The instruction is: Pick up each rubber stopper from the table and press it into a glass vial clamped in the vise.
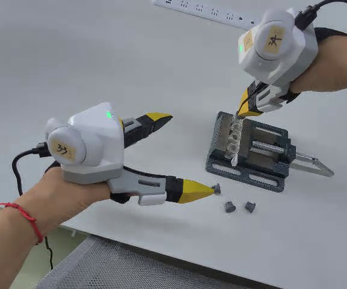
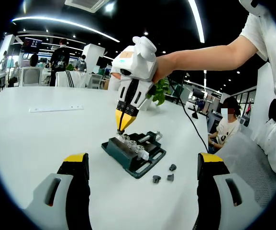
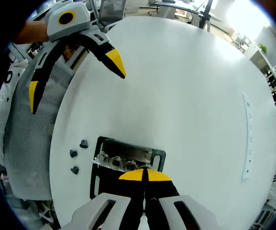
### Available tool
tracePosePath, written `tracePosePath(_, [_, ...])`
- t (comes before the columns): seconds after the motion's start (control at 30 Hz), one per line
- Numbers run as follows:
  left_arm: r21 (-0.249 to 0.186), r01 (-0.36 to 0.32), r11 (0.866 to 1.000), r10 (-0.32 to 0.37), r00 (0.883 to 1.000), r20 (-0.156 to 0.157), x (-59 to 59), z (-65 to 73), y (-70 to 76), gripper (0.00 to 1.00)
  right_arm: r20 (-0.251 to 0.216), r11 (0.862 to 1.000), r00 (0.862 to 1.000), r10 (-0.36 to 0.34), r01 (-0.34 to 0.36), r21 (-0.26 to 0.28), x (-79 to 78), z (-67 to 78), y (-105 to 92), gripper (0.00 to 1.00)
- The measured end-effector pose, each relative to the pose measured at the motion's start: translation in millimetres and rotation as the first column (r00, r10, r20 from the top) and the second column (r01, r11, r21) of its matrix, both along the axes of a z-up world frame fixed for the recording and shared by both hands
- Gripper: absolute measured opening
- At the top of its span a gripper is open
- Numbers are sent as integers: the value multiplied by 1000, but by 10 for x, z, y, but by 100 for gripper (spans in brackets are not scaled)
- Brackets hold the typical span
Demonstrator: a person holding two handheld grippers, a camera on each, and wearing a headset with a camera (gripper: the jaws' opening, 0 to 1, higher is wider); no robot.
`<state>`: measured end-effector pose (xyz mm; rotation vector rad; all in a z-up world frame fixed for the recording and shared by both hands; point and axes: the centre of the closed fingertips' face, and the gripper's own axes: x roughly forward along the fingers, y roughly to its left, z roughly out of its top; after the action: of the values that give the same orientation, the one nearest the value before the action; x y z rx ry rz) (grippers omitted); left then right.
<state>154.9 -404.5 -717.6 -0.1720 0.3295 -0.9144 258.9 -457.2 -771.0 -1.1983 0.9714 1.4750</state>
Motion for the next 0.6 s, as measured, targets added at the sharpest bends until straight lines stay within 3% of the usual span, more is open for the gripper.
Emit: tracePosePath(0.6, [-1, 0, 1000, 0, 1000, -3, 8, -12, 15, 93, 3, 1000, 1000, -2, 2, -2, -25, -11, -21, 0])
